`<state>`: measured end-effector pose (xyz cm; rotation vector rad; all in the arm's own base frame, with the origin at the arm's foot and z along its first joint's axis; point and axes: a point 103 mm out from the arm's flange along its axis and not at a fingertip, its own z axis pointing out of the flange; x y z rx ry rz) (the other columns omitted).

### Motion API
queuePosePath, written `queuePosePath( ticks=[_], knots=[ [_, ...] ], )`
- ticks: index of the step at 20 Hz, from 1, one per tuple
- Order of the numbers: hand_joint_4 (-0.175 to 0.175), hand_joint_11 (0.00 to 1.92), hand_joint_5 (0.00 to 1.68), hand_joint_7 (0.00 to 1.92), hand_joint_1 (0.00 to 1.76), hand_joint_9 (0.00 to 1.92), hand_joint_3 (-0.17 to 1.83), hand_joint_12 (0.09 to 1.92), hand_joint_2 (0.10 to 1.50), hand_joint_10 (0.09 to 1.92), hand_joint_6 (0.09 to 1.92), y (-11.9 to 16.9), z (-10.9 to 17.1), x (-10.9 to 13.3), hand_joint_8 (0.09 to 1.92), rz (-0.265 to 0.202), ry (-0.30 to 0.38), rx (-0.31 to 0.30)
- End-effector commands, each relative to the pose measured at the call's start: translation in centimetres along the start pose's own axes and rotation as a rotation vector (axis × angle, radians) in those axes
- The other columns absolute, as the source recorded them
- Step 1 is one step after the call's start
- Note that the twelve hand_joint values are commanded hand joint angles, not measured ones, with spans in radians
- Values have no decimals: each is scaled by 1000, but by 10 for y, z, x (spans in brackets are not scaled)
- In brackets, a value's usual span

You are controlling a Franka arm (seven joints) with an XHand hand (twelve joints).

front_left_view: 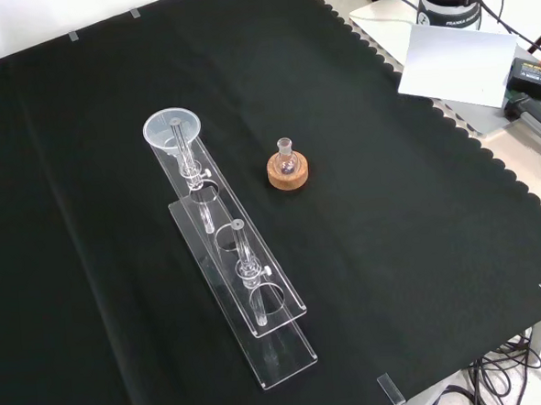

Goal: Pick up the funnel from the transparent funnel stand.

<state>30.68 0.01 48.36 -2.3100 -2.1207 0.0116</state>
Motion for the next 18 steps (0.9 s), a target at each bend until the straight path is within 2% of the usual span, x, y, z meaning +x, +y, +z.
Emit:
queuePosePath(
  ticks=[1, 4, 13, 18],
  knots=[
    [48, 27, 96, 0, 0, 111, 589, 1316, 1079, 612, 181, 0, 0, 0, 385, 1, -10, -8],
    [48, 2, 138, 0, 0, 105, 466, 1358, 1142, 610, 87, -1, -2, 1, 363, 0, -16, -9],
    [48, 0, 150, 0, 0, 106, 438, 1362, 1154, 610, 87, 10, 8, 3, 359, 19, -17, 17],
    [48, 0, 154, 0, 0, 109, 434, 1361, 1155, 611, 87, 24, 15, 4, 360, 48, -68, 26]
  ],
)
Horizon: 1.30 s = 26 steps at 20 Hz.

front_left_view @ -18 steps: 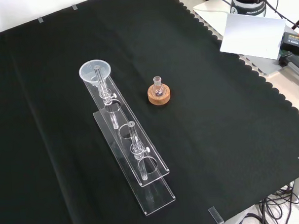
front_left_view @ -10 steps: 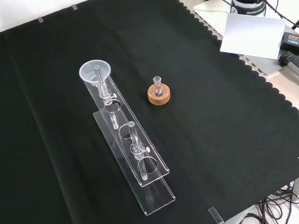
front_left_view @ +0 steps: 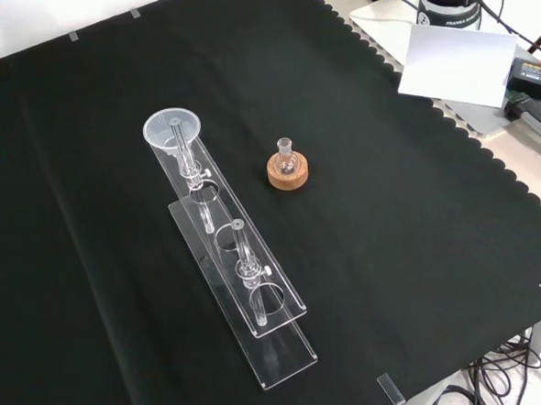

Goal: Pick up the funnel from the transparent funnel stand.

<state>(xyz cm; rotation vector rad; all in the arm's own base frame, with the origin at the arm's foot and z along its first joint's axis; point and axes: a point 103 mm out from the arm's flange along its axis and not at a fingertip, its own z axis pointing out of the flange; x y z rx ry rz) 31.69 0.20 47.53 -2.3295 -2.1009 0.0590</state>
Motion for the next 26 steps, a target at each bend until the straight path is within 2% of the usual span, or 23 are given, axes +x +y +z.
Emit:
queuePosePath(
  ticks=[1, 7, 18, 26],
  knots=[
    [47, 0, 154, 0, 0, 111, 433, 1361, 1155, 611, 87, 18, 8, 3, 361, 33, -50, 8],
    [47, 0, 163, 0, 0, 123, 416, 1367, 1161, 614, 87, 48, 21, 17, 377, 15, -52, 32],
    [46, 0, 168, 1, 0, 137, 406, 1373, 1161, 618, 87, 141, 78, 44, 389, -70, -7, 127],
    [31, 3, 175, 61, 1, 200, 365, 1399, 1147, 644, 87, 176, 119, 56, 453, -120, -3, 180]
  ],
)
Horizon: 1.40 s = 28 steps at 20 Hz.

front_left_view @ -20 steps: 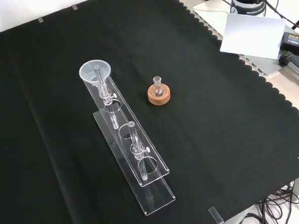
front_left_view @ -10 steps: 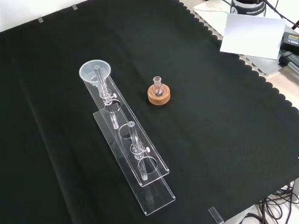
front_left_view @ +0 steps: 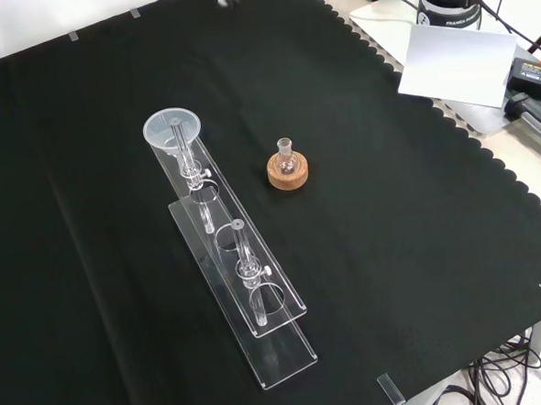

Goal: Pick up the funnel from the transparent funnel stand.

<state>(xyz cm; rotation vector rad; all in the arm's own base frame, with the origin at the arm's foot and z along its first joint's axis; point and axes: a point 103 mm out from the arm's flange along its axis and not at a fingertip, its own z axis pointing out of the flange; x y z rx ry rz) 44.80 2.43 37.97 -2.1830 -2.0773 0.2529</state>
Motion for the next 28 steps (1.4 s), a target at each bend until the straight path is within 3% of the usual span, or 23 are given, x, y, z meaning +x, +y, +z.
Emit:
queuePosePath(
  ticks=[1, 6, 10, 12, 20, 28],
  knots=[
    [27, 6, 182, 68, 25, 212, 349, 1406, 1136, 650, 87, 55, 22, 17, 471, -75, 11, 16],
    [18, 20, 217, 100, 278, 252, 272, 1425, 1014, 675, 87, 75, 32, 31, 523, -134, -5, 61],
    [16, 40, 218, 57, 496, 234, 222, 1456, 892, 691, 87, 89, 38, 42, 535, -174, -51, 156],
    [14, 51, 196, 15, 571, 180, 216, 1478, 849, 707, 87, 93, 41, 44, 488, -189, -38, 189],
    [16, 106, 92, 0, 615, 54, 251, 1530, 735, 791, 87, 111, 52, 63, 237, -206, -60, 265],
    [23, 226, 84, 0, 682, 51, 268, 1548, 683, 862, 87, 123, 61, 69, 212, -193, -94, 299]
  ],
)
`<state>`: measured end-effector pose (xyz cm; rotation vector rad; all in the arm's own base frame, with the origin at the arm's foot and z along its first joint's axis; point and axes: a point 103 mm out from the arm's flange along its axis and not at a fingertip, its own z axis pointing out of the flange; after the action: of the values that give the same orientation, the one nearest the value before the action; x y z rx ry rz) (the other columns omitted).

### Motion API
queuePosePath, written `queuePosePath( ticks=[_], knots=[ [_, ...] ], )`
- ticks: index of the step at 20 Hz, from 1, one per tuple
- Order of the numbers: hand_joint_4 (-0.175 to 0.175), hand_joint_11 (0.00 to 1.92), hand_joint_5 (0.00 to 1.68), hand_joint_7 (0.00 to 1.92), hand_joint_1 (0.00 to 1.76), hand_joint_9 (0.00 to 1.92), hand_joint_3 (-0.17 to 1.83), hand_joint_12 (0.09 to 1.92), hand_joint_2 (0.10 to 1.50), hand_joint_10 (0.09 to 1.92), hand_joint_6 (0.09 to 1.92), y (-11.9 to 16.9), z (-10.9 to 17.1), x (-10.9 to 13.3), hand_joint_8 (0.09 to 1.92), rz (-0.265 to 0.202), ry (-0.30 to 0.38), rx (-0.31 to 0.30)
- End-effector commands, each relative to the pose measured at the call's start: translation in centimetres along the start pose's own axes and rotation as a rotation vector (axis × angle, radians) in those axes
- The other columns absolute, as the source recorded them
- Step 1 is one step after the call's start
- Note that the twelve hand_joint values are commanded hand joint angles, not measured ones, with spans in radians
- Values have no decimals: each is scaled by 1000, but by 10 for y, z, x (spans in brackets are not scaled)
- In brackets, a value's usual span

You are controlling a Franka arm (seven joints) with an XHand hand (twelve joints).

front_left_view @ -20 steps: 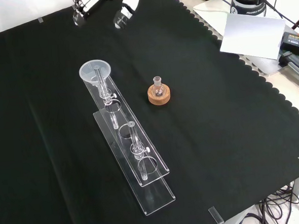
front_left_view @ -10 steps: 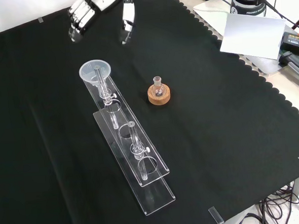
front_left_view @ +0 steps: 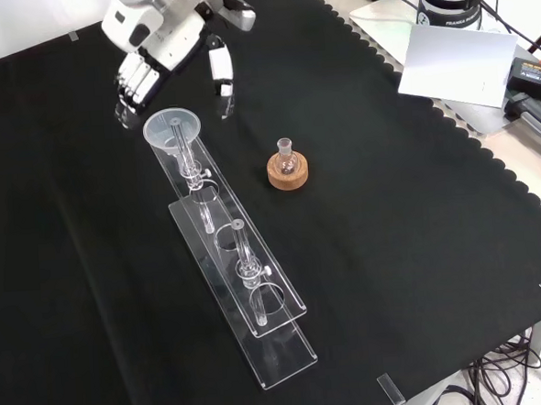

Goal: Pick up the funnel from the transparent funnel stand.

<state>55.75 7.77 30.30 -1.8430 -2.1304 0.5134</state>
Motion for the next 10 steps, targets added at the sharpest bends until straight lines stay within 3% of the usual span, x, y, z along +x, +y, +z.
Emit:
queuePosePath(
  ticks=[1, 10],
  knots=[
    [27, 247, 91, 0, 701, 60, 272, 1545, 675, 872, 87, 8, 8, 7, 226, 7, -53, 57],
    [35, 326, 166, 0, 804, 121, 353, 1517, 631, 877, 87, 16, 9, 5, 374, 20, -95, 31]
  ],
)
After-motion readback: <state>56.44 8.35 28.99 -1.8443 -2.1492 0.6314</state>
